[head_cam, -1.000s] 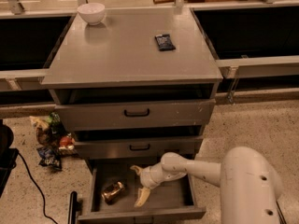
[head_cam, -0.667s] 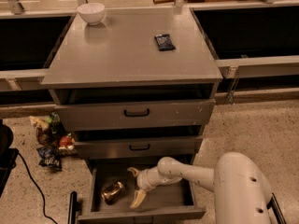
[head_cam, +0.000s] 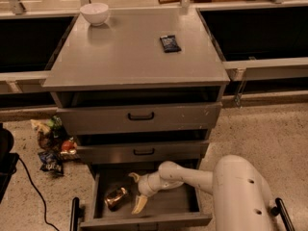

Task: Pick orange can from bottom drawer and place on counter

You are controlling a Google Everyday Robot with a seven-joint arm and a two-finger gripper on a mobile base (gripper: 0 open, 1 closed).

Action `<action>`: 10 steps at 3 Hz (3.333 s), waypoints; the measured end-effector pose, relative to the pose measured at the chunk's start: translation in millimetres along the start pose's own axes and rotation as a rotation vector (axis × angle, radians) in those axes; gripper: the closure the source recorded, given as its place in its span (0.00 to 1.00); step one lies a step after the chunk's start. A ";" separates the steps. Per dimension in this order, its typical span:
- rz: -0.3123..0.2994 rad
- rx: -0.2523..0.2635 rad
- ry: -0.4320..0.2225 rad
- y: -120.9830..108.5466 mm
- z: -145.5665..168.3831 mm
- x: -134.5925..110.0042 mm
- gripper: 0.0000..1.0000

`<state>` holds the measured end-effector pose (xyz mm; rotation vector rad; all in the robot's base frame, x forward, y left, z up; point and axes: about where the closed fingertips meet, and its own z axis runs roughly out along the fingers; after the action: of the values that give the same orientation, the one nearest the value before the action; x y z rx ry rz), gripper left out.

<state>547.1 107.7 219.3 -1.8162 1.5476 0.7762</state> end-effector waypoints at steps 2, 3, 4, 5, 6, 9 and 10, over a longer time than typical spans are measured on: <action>-0.052 0.016 -0.053 -20.1 53.0 -9.0 0.00; -0.039 0.008 -0.062 -25.1 76.3 -1.9 0.00; -0.019 -0.007 -0.063 -28.5 95.8 7.3 0.00; -0.005 -0.023 -0.060 -30.2 109.5 16.0 0.18; 0.002 -0.019 -0.052 -32.4 111.8 20.7 0.42; -0.075 0.051 -0.118 -5.3 55.4 -8.6 1.00; -0.137 0.132 -0.188 15.6 -4.7 -11.8 1.00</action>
Offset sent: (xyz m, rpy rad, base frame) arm 0.0291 0.0710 -0.0388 0.0978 -0.0724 0.0250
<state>530.3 109.6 230.0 -1.6826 1.3087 0.7396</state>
